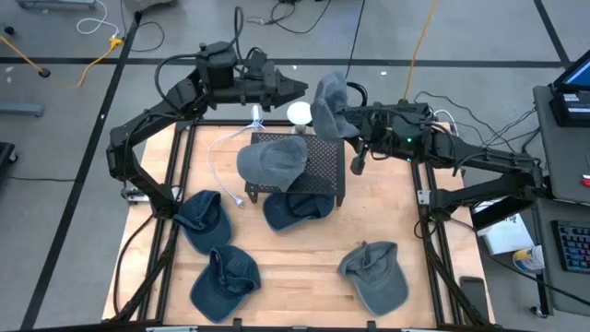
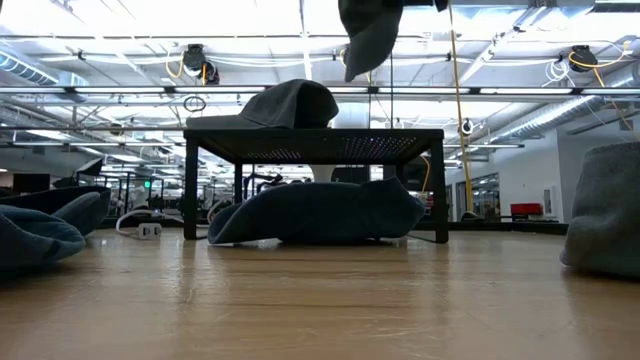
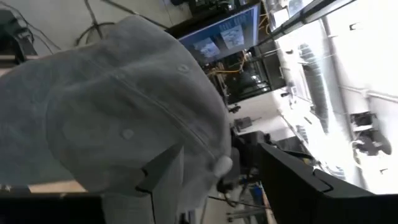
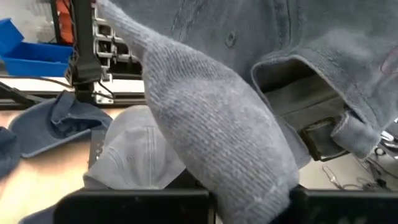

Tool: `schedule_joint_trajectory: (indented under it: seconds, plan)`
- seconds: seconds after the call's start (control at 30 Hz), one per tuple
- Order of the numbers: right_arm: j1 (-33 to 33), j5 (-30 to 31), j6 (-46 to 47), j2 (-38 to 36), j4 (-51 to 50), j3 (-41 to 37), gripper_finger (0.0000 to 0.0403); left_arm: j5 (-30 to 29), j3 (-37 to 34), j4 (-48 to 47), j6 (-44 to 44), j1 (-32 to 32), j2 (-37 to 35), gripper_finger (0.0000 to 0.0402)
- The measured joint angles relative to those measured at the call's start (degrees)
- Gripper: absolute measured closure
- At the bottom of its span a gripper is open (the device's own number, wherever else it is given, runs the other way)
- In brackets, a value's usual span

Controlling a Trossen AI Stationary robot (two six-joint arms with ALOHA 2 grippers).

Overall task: Pick & Place hat
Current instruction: Stack the top gray cap on the gray cap on the shelf

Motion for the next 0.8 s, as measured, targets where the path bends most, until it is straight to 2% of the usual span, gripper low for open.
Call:
schedule_joint_trajectory:
  seconds: [0.17,0.33,0.57,0.8]
  plan:
    - [0.00,0.03,0.12,1.32,0.56,0.00,0.0395,-3.53,0.04,-3.39,2.75,-2.20,0.16,0.0198]
    - [0.00,-0.04,0.79,2.23,-0.05,0.00,0.0395,-6.46,-0.04,-4.19,5.33,-3.84,0.40,0.0222]
    - [0.23,-0.04,0.87,2.77,0.36,0.00,0.0395,-8.54,-0.02,-6.08,7.18,-5.22,0.32,0.0251]
    - [1.37,-0.11,0.54,2.77,-0.15,0.00,0.0395,-9.12,-0.02,-8.37,12.28,-5.86,0.32,0.0254]
